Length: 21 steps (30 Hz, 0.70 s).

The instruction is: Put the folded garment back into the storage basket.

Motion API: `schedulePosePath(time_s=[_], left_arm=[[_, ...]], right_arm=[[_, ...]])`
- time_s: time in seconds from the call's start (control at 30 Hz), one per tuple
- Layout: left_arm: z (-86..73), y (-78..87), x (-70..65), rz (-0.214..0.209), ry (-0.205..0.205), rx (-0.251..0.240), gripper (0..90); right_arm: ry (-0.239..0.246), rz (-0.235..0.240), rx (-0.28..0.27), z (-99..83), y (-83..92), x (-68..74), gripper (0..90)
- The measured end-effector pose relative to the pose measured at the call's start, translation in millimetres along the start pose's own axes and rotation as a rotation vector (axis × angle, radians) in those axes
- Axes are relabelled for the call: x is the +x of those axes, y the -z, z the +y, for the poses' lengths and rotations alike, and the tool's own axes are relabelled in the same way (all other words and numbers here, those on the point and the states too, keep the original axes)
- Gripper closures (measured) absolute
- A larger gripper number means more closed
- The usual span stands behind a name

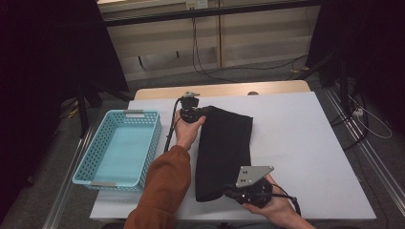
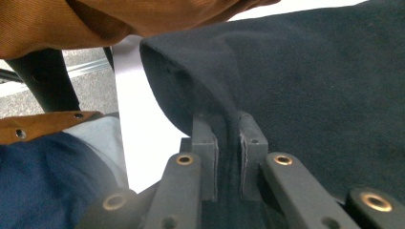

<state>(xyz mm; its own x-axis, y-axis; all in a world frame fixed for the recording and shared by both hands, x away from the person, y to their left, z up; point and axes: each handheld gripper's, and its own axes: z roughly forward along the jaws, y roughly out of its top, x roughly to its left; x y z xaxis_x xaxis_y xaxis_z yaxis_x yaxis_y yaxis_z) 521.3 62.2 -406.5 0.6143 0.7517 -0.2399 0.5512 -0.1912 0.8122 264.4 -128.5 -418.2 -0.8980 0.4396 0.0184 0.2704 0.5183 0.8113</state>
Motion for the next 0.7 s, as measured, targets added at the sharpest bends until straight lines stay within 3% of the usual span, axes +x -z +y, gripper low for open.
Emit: schedulePosePath(time_s=[0.1, 0.7], left_arm=[[2.0, 0.7, -0.2, -0.003, 0.012, -0.011, 82.2], [15.0, 12.1, -2.1, 0.012, -0.004, -0.029, 82.3]], right_arm=[[-0.009, 0.004, -0.012, 1.7, 1.0, -0.9, 81.8], [0.007, -0.004, -0.063, 11.8, 14.8, -1.6, 81.9]])
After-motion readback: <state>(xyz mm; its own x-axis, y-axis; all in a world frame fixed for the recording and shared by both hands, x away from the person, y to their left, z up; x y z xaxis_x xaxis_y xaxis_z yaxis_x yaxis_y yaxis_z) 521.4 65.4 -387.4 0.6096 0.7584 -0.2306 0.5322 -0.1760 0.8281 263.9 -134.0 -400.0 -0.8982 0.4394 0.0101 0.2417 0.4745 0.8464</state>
